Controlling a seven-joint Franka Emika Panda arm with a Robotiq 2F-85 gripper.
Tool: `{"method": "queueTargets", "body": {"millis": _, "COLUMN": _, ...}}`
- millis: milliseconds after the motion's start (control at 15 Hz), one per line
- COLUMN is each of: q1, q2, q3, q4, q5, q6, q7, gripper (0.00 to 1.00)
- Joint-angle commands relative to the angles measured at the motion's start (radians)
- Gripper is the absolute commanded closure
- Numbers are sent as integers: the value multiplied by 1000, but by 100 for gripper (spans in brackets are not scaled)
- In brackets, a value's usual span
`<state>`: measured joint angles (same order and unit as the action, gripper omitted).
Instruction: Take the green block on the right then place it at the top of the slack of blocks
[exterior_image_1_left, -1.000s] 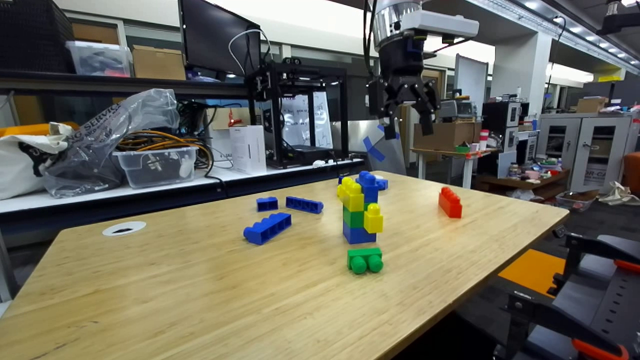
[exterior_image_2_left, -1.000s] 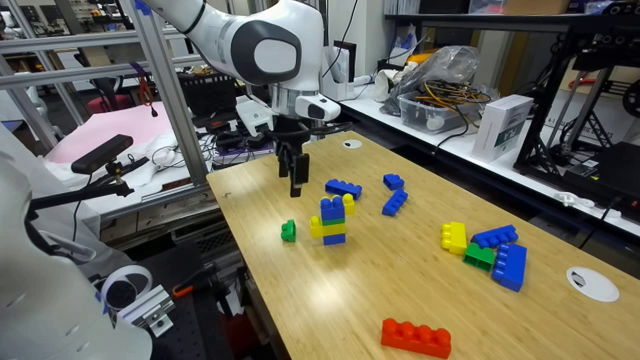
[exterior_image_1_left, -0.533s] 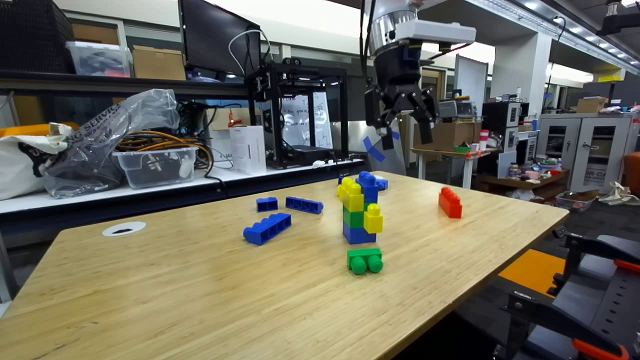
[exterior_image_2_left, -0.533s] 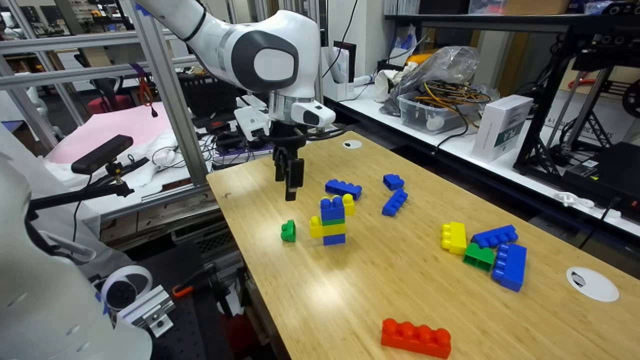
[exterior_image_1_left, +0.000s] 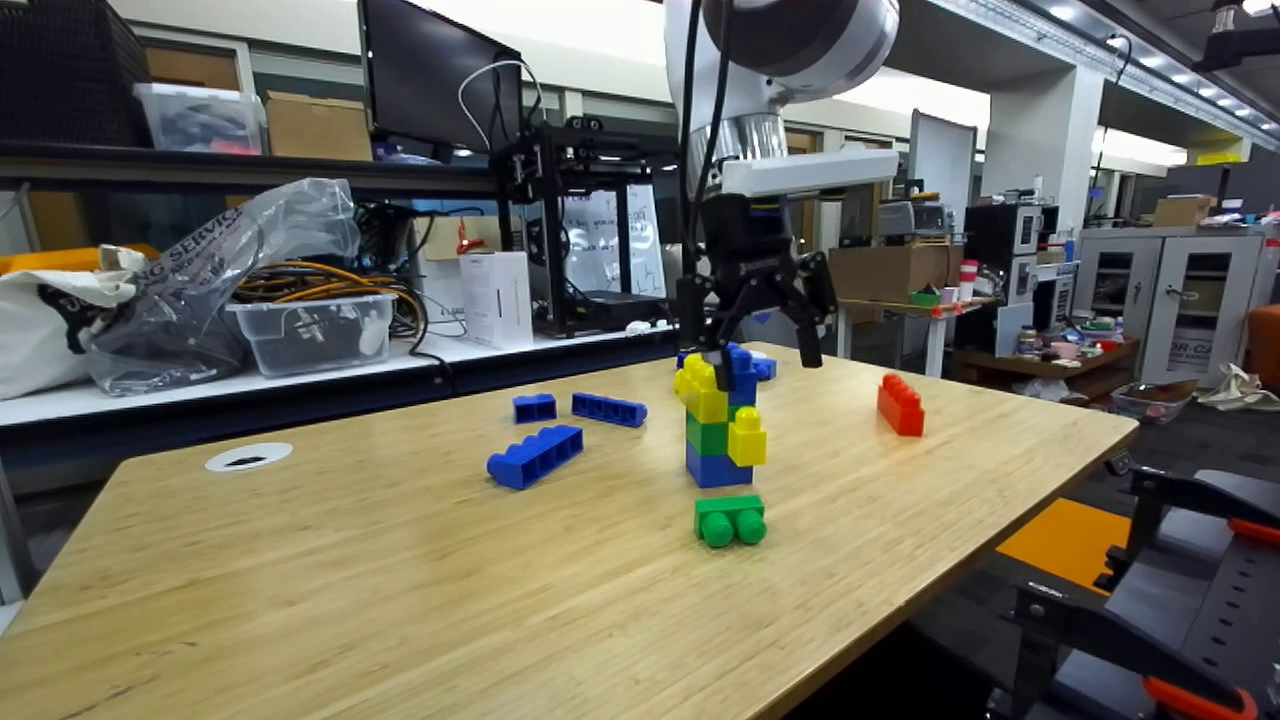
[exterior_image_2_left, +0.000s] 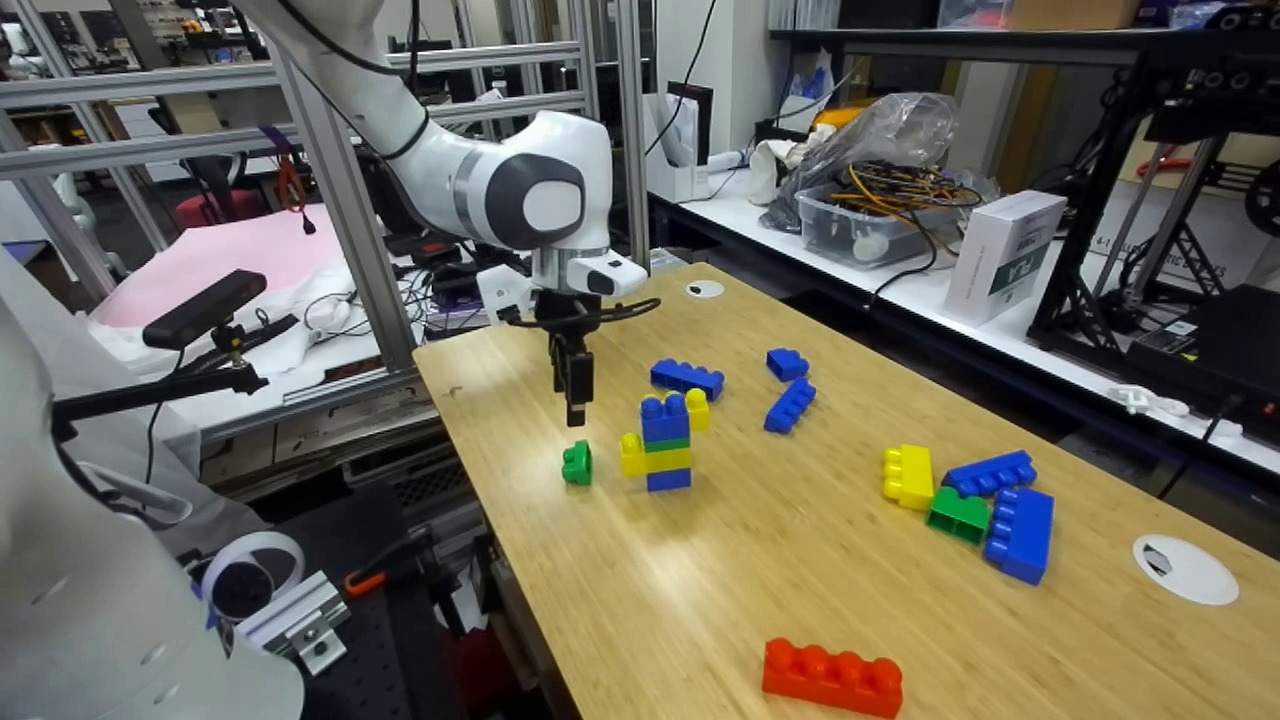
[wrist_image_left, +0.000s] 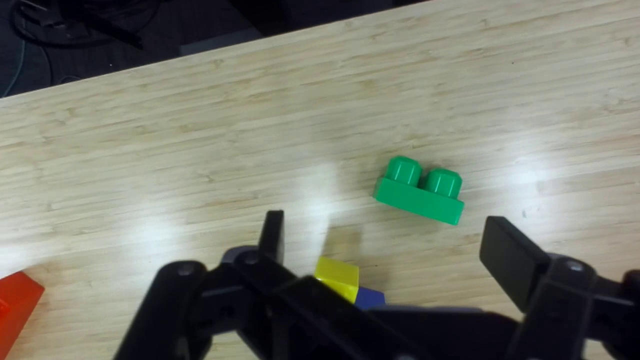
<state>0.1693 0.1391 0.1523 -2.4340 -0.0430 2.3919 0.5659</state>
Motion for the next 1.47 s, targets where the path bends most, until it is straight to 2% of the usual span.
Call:
{"method": "queueTargets", "body": {"millis": 0, "q1": 31, "q2": 63, "q3": -23, "q4": 29, "q5": -36, "q6": 46, "q7": 84, "gripper": 0}}
{"method": "queueTargets", "body": {"millis": 267, "q1": 33, "q2": 107, "q3": -28, "q4": 42, "q5": 19, "q6": 99, "q7": 100, "gripper": 0}}
{"method": "queueTargets", "body": {"millis": 867, "q1": 16, "q2": 156, "q3": -6, "q4": 31, "q5": 246, "q6": 212, "q7": -41, "gripper": 0}}
{"method": "queueTargets", "body": {"millis": 1400, "q1": 57, "q2": 176, "q3": -24, "q4": -19, "q5": 223, "q6": 240, "q7": -36, "gripper": 0}}
